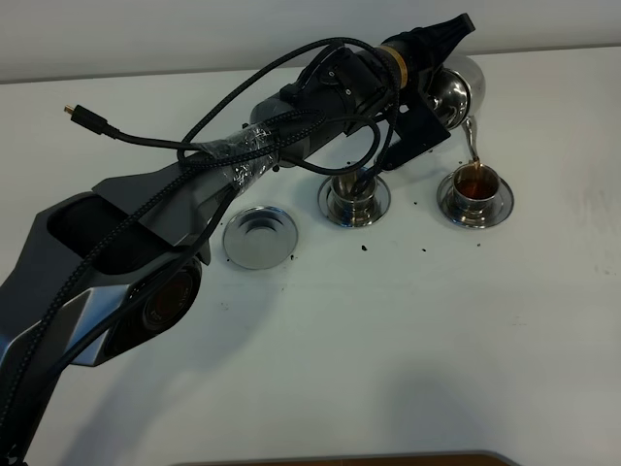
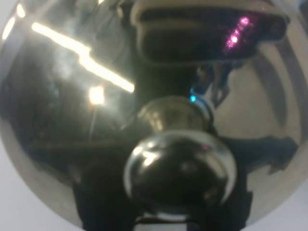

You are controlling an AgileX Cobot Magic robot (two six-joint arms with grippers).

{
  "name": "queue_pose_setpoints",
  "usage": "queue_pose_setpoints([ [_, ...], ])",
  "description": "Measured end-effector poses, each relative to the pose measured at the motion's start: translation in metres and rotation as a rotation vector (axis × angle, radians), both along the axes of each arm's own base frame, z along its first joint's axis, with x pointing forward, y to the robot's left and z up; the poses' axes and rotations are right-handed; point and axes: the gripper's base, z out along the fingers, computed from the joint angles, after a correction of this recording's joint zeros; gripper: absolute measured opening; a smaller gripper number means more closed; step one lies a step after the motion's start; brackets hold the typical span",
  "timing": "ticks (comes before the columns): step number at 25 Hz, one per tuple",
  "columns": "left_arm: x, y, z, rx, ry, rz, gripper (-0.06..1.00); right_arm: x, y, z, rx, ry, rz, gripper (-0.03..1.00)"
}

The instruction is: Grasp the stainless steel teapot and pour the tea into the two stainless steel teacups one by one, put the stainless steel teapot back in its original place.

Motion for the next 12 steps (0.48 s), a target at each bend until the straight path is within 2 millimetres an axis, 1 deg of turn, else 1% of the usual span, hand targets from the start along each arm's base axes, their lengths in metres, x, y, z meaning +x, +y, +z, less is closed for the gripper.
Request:
queue_pose_setpoints([
  [12,-0.0006,-0.0006,-0.0027,0.025,-0.024,-0.03,0.25,0.0,0.0,0.0,0.0,0.0,0.0,0.38],
])
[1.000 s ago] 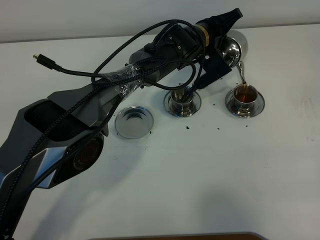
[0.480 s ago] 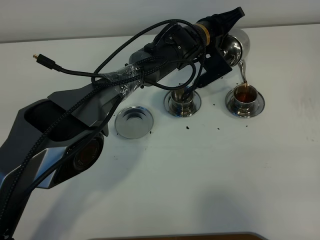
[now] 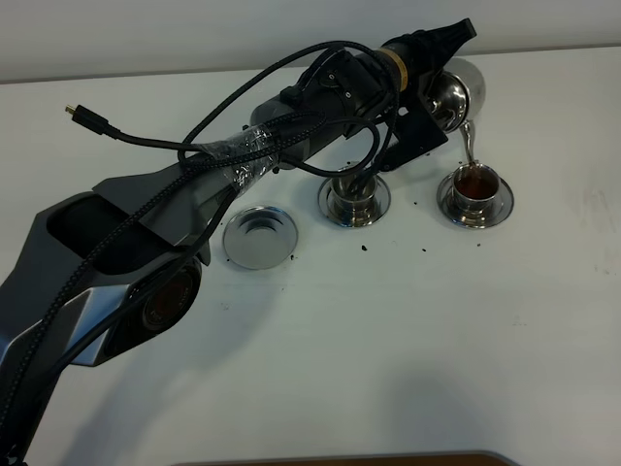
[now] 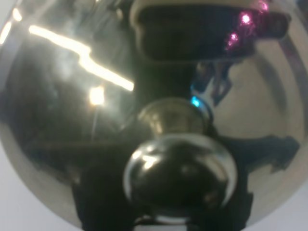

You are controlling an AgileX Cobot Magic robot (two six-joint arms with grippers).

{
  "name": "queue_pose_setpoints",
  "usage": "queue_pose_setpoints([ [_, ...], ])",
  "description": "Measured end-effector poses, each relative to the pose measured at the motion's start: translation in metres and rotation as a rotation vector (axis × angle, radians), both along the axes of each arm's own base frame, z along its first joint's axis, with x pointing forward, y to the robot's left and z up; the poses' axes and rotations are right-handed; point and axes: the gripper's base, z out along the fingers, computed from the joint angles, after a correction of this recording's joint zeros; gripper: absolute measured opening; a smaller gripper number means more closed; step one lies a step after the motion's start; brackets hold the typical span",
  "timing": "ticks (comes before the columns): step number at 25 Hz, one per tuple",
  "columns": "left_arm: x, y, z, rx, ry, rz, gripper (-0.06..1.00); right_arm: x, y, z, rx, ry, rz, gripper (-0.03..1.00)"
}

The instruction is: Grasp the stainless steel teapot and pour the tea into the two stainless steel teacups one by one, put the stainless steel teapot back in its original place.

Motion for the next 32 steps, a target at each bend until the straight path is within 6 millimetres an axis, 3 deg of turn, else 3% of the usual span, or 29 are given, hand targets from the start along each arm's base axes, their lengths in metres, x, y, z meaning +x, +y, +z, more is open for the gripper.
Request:
queue_pose_setpoints([
  [32,-0.0014,0.0003,-0.0025,-0.027,0.052,0.022,0.25,0.0,0.0,0.0,0.0,0.0,0.0,0.38],
])
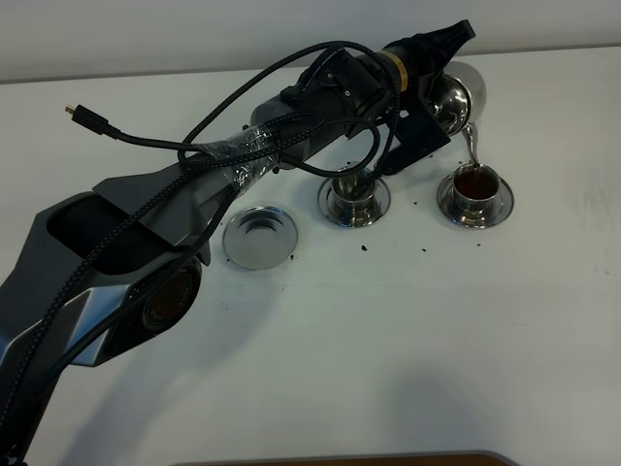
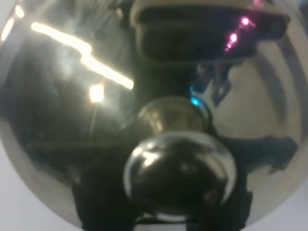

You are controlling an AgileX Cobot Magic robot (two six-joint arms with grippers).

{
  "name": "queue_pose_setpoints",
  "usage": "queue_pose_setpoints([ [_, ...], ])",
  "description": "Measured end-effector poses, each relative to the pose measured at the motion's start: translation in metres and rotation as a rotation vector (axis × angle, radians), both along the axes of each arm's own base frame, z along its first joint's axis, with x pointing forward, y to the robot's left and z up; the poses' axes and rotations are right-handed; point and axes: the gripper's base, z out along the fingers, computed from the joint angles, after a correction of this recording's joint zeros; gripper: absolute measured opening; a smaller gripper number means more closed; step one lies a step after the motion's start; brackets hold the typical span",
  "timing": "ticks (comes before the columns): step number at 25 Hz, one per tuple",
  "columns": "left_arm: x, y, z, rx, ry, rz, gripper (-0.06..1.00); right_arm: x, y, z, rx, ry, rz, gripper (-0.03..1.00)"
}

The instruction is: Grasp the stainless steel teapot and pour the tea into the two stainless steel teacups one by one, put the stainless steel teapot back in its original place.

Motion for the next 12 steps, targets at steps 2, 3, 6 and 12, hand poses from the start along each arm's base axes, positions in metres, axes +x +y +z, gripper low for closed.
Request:
queue_pose_setpoints([
  [2,-0.0002,0.0003,-0.0006,0.0,0.009,0.005,0.25,0.0,0.0,0.0,0.0,0.0,0.0,0.38],
  [3,-0.0004,0.0007,-0.0012,0.002,0.016,0.009,0.25,0.0,0.0,0.0,0.0,0.0,0.0,0.38],
  [6,-0.0009,0.002,-0.003,0.005,0.041,0.027,0.25,0.0,0.0,0.0,0.0,0.0,0.0,0.38],
  [12,-0.0003,0.0036,-0.0037,-0.036,0.076,0.06,0.25,0.0,0.0,0.0,0.0,0.0,0.0,0.38],
])
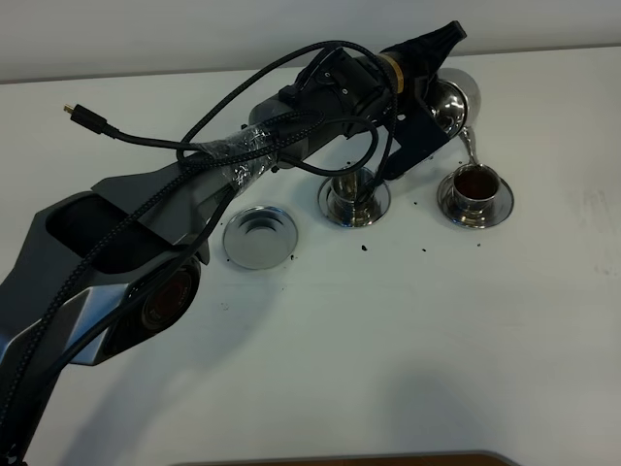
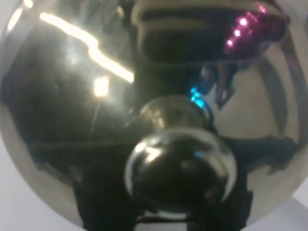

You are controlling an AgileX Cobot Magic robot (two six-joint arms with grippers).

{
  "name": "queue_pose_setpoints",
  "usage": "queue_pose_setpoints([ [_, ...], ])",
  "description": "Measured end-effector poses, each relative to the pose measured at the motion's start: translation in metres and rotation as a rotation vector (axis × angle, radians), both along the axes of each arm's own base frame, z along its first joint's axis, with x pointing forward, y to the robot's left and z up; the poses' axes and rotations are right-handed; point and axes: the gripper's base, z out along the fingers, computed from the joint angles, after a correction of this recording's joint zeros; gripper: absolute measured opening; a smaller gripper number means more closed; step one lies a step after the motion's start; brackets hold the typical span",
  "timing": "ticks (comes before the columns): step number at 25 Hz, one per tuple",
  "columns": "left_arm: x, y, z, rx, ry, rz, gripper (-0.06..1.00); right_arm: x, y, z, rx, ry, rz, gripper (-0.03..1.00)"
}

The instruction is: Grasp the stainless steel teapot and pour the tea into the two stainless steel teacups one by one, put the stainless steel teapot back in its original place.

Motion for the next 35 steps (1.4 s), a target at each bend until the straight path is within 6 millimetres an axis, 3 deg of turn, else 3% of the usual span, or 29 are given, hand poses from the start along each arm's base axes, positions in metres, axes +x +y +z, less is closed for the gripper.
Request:
queue_pose_setpoints([
  [15,0.003,0.013,0.003,-0.048,0.118,0.095,0.25,0.0,0.0,0.0,0.0,0.0,0.0,0.38],
  [18,0.0,0.016,0.015,-0.074,0.148,0.115,0.25,0.0,0.0,0.0,0.0,0.0,0.0,0.38],
  [27,-0.015,0.027,0.078,-0.262,0.288,0.231,0.25,0.0,0.0,0.0,0.0,0.0,0.0,0.38],
  [35,-0.042,0.041,0.097,-0.376,0.591,0.575,0.25,0.0,0.0,0.0,0.0,0.0,0.0,0.38],
])
